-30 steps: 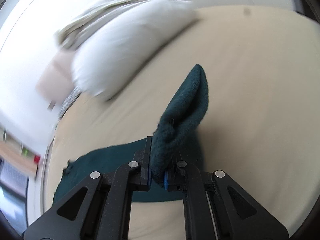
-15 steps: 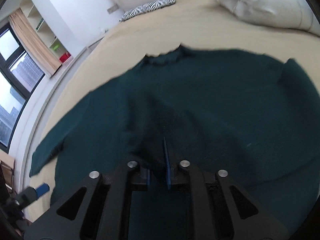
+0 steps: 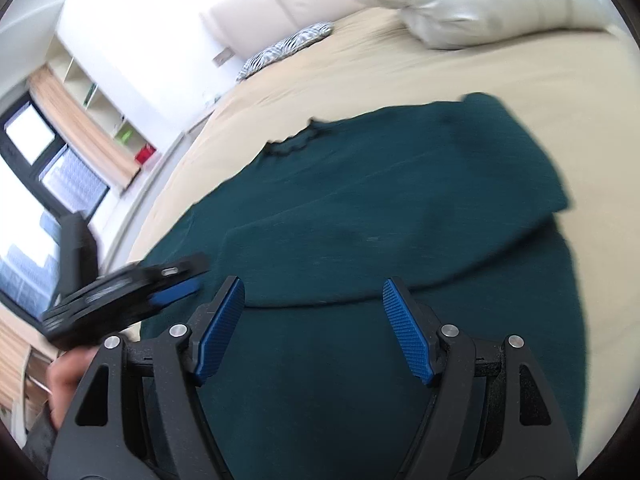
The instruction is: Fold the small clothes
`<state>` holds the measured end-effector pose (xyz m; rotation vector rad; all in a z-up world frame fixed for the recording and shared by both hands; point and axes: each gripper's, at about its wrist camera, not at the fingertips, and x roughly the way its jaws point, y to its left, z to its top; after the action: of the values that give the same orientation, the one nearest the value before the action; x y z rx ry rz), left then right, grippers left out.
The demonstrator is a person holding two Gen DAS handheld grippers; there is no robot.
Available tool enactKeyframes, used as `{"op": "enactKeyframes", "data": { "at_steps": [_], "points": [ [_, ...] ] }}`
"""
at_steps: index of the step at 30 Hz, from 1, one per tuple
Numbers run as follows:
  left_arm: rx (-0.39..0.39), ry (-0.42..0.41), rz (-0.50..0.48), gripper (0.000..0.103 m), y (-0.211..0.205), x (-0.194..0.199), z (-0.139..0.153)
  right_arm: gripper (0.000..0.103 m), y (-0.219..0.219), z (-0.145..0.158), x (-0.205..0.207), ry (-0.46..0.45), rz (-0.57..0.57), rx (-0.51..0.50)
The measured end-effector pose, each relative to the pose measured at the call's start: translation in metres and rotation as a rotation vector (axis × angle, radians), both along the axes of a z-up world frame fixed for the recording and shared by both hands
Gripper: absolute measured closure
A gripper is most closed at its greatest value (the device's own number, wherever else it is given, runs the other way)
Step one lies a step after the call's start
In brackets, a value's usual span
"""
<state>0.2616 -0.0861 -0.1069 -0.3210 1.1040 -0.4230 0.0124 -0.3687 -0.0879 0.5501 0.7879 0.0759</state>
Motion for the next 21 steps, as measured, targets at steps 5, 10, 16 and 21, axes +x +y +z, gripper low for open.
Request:
{"op": "enactKeyframes", "data": {
  "at_steps": [5,10,16,21],
  "points": [
    [0.115,-0.027,0.001,0.081,-0.016,0.005,0.001,0.032,-0.04,-0.002,-0.028,0.007,-0.065,0.034],
    [0.154,-0.075,-0.003,0.092,-0.011,0.0,0.011,0.032,-0.058,-0.013,-0.023,0.031,-0.137,0.037],
    [0.158,-0.193,0.042,0.094,0.006,0.002,0.042,0.032,-0.072,-0.029,-0.021,0.071,-0.185,0.044],
    [0.157,-0.221,0.091,0.094,0.027,0.018,0.046,0.032,-0.081,-0.037,-0.019,0.09,-0.205,0.029]
  ]
}}
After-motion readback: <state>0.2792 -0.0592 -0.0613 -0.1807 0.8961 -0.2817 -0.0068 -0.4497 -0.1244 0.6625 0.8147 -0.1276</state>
